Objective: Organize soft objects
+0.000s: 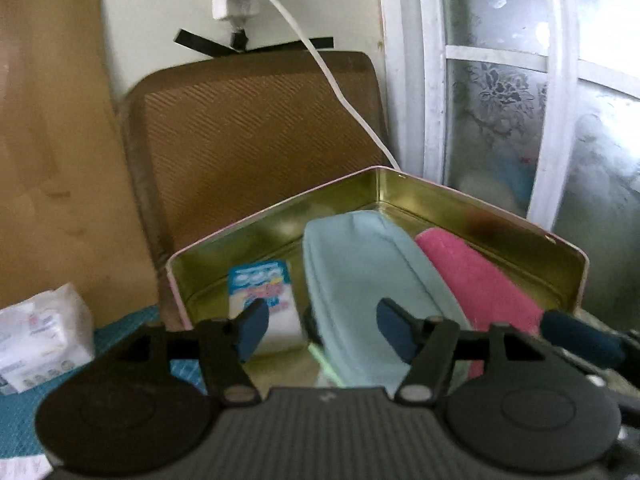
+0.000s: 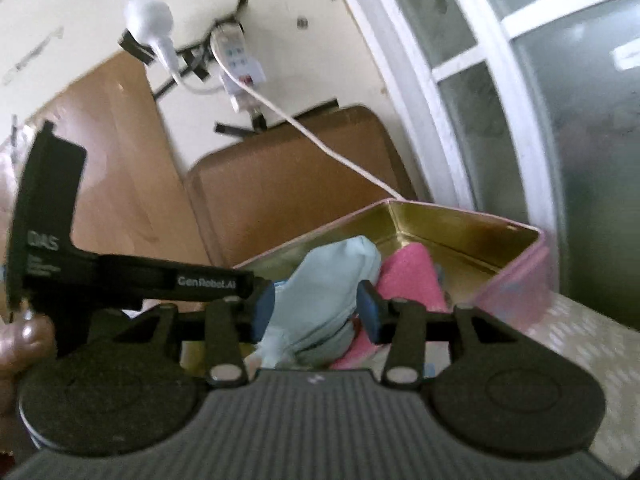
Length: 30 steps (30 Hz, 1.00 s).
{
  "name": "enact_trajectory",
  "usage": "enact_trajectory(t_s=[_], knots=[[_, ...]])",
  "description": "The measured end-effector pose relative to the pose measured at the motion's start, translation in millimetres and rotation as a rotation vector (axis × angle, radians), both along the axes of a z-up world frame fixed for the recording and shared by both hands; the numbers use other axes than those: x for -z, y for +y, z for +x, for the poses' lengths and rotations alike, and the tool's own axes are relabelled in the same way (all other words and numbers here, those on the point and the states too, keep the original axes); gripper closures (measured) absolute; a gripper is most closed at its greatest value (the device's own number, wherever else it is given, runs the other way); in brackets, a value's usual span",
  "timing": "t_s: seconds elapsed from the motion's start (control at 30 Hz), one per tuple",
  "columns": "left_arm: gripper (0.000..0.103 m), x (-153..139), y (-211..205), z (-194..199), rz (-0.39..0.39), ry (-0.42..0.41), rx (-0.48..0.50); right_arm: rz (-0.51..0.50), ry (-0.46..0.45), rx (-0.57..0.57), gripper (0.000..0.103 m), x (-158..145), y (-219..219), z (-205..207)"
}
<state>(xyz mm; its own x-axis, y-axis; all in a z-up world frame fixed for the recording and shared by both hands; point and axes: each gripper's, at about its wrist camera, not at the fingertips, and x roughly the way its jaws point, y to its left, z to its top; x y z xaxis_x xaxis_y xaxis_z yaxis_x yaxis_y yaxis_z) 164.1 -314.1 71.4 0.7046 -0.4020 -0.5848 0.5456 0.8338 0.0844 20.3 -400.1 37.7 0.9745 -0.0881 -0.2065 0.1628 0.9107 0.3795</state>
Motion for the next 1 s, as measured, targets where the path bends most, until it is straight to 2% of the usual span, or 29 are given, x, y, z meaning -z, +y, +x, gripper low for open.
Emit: enact_trajectory(t_s=[0.13,0.3,0.47,0.53,0.63,0.83,1.0], knots=[[0.029,-5,31,-31,-0.003,-0.003,0.003,0.009,-0.017,0.026,0.052,4,30,-39],[0.000,-15,76,-80,0.010,-0.088,0.014,0.111,0.040,0.007,0.047,8,57,-62],[0.000,-19,123,-122,0.028,-0.158,0.011,0.143,0.072,-0.017,0.040,3,87,-76],[0.000,-18,139,-134,0.032,-0.162,0.006,0.148,0.077,-0.028,0.038,0,97,-81],[0.000,-15,163,-149,0.016,-0.165,-0.017,0.157,0.088,-0.039,0.031,-3,108,-85],[0.000,-7,202,-165,-0.034,-0.147,-0.068,0.148,0.119,-0.054,0.026,-7,131,-88],[0.000,0,224,-175,-0.019,-0.159,-0.104,0.119,0.118,-0.071,0.019,-13,153,-89]])
